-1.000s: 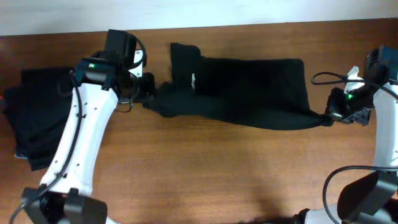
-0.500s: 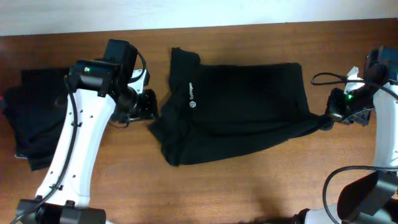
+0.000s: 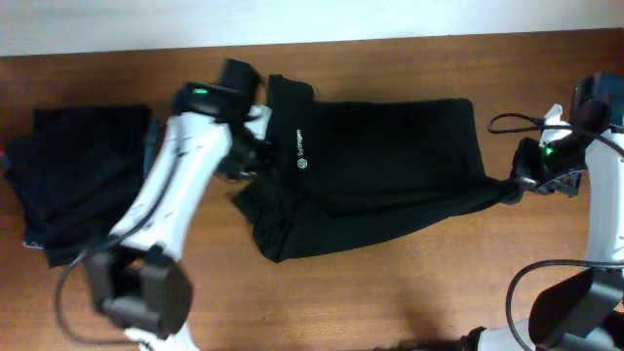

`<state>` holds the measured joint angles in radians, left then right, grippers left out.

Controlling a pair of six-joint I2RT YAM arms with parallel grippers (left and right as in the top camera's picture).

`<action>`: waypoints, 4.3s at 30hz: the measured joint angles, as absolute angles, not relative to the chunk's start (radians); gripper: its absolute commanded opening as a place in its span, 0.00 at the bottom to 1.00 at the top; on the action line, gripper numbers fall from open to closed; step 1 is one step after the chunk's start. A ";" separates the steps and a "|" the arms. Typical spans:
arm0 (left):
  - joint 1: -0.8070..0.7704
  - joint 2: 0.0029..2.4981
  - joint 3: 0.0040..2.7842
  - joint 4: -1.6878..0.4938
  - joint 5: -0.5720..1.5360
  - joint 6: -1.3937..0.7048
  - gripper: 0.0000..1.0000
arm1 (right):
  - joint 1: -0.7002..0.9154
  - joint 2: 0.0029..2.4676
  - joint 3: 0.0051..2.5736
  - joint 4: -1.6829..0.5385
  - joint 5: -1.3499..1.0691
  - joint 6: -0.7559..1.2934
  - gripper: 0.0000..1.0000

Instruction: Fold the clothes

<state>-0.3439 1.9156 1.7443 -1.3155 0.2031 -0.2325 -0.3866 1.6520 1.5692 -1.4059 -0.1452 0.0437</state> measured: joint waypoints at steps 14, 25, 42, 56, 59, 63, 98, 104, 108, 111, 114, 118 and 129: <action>-0.485 2.201 1.744 -1.348 0.210 -0.229 0.41 | -0.387 1.652 1.569 -1.406 -0.145 0.043 0.05; -0.542 2.201 1.744 -1.349 0.210 -0.229 0.38 | -0.387 1.652 1.569 -1.406 -0.145 0.044 0.05; -0.586 2.201 1.771 -1.438 0.161 -0.228 0.00 | -0.387 1.652 1.569 -1.406 -0.145 0.040 0.04; -0.342 1.969 2.365 -1.574 0.056 -0.202 0.00 | -0.385 1.652 1.570 -1.407 -0.163 0.029 0.04; -0.331 1.910 2.383 -1.557 0.060 -0.198 0.00 | -0.384 1.648 1.570 -1.407 -0.182 0.028 0.04; -0.331 1.896 2.383 -1.525 0.054 -0.180 0.00 | -0.384 1.648 1.599 -1.427 -0.194 0.029 0.04; -0.329 1.509 2.381 -1.279 -0.253 -0.071 0.00 | -0.361 1.530 2.292 -1.628 -0.383 -0.077 0.04; -0.264 1.794 2.371 -1.162 -0.269 -0.070 0.00 | -0.258 1.828 2.290 -1.535 -0.367 -0.136 0.04; -0.177 2.014 2.356 -0.887 -0.221 -0.067 0.00 | -0.177 1.993 2.285 -1.345 -0.360 -0.154 0.05; -0.136 2.048 2.341 -0.780 -0.156 -0.067 0.00 | -0.140 2.007 2.281 -1.252 -0.334 -0.160 0.05; -0.108 2.048 2.403 -0.774 -0.110 -0.062 0.00 | -0.125 1.995 2.328 -1.215 -0.300 -0.157 0.05; -0.107 2.020 2.529 -0.923 -0.078 -0.048 0.00 | -0.123 1.957 2.378 -1.227 -0.260 -0.157 0.05; -0.110 1.988 2.538 -1.511 0.095 -0.044 0.00 | -0.130 1.951 2.346 -1.551 -0.177 -0.162 0.04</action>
